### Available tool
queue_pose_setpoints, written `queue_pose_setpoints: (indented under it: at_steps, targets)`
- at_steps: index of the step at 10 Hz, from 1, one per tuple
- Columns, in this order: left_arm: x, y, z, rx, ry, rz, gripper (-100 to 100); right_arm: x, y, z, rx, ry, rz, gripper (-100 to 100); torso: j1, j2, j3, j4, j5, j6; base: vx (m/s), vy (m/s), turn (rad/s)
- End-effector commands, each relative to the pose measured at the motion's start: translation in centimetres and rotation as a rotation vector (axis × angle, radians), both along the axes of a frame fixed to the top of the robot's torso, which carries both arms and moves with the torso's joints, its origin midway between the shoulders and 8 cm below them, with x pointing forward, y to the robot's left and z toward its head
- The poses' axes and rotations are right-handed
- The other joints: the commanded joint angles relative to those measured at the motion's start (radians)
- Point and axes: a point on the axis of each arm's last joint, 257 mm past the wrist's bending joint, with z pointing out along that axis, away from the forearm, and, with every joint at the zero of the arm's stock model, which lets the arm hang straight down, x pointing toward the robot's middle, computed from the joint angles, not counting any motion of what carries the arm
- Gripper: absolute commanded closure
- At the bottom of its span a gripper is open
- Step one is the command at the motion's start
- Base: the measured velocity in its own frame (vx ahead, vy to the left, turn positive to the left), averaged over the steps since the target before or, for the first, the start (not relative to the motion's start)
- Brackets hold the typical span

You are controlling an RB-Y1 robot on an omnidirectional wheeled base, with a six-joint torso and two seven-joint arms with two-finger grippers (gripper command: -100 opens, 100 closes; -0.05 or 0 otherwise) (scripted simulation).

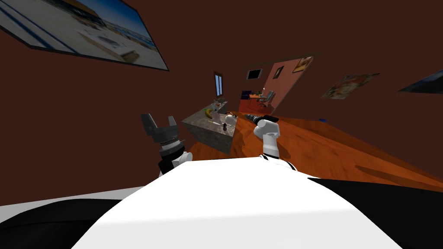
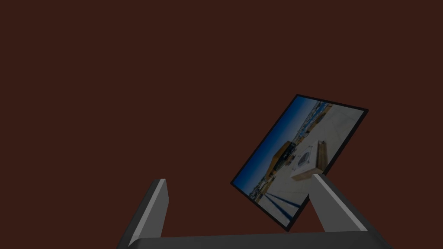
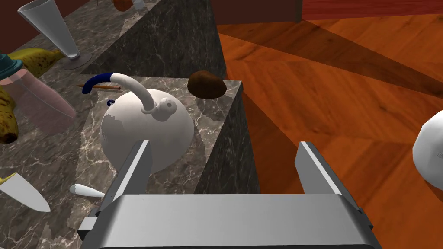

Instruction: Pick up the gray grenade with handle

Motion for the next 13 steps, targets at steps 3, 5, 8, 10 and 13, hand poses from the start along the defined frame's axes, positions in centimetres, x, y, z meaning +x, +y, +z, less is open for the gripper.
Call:
queue_pose_setpoints:
  at_steps: [3, 5, 8, 10, 13]
  targets:
    - [0.0, 0.0, 0.0, 0.0, 0.0, 0.0, 0, 0.2, 0.5, -1.5, 0.092, 0.074, 0.012, -100, 0.001, 0.0, 0.0, 0.0, 0.0, 0.0, -0.006, 0.058, 0.006]
    - [0.0, 0.0, 0.0, 0.0, 0.0, 0.0, 0, 0.4, 0.9, -2.3, 0.164, 0.124, 0.018, -100, -0.001, 0.0, 0.0, 0.0, 0.0, 0.0, -0.007, 0.049, 0.01]
    - [0.0, 0.0, 0.0, 0.0, 0.0, 0.0, 0, 0.8, 1.7, -3.3, 0.295, 0.197, 0.024, -100, 0.001, -0.001, 0.0, 0.0, 0.0, 0.0, -0.002, 0.081, 0.007]
    - [0.0, 0.0, 0.0, 0.0, 0.0, 0.0, 0, 0.7, 2.4, -4.1, 0.355, 0.246, 0.032, -100, 0.001, 0.0, 0.0, 0.0, 0.0, 0.0, -0.001, 0.077, 0.005]
    - [0.0, 0.0, 0.0, 0.0, 0.0, 0.0, 0, 0.3, 3.3, -5.4, 0.412, 0.319, 0.047, -100, 0.001, 0.0, 0.0, 0.0, 0.0, 0.0, -0.006, 0.074, 0.004]
